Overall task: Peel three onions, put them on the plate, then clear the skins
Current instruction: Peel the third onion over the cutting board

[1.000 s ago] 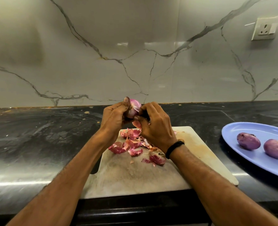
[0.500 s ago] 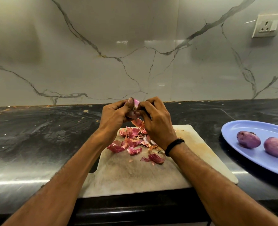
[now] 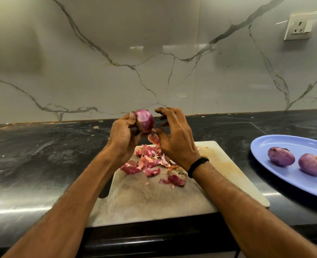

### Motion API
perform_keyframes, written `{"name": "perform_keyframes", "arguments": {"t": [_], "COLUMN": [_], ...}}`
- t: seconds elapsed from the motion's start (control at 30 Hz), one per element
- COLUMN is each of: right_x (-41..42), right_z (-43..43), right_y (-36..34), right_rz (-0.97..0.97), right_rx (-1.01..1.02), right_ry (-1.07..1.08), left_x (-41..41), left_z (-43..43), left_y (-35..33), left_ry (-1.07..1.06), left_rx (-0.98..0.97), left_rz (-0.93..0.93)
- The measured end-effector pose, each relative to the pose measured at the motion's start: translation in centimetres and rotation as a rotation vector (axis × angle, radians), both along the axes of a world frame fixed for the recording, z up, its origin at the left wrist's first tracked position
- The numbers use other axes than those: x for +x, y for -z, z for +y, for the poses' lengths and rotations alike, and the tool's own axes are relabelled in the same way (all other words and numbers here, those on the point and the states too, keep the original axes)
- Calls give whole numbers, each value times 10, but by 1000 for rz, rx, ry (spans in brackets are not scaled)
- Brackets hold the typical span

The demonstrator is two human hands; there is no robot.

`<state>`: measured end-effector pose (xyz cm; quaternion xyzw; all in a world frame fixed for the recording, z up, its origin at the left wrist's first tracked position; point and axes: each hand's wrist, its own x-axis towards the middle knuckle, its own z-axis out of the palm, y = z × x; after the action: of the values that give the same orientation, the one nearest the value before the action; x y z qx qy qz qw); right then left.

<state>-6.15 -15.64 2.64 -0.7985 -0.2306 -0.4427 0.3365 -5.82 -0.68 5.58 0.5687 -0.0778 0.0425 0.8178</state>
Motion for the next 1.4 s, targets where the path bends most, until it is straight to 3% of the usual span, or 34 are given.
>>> {"name": "perform_keyframes", "arguments": {"t": [0.53, 1.1, 1.4], "right_x": [-1, -3, 0], "right_z": [-2, 0, 2], "right_y": [1, 4, 2], "right_rz": [-88, -108, -105], "right_rx": [-96, -182, -88], "right_ry": [-22, -19, 13], "left_x": [0, 4, 7], "left_z": [4, 0, 3], "left_y": [4, 7, 5], "left_ry": [70, 69, 36], "left_rx": [240, 195, 121], "left_rz": [-49, 5, 8]}}
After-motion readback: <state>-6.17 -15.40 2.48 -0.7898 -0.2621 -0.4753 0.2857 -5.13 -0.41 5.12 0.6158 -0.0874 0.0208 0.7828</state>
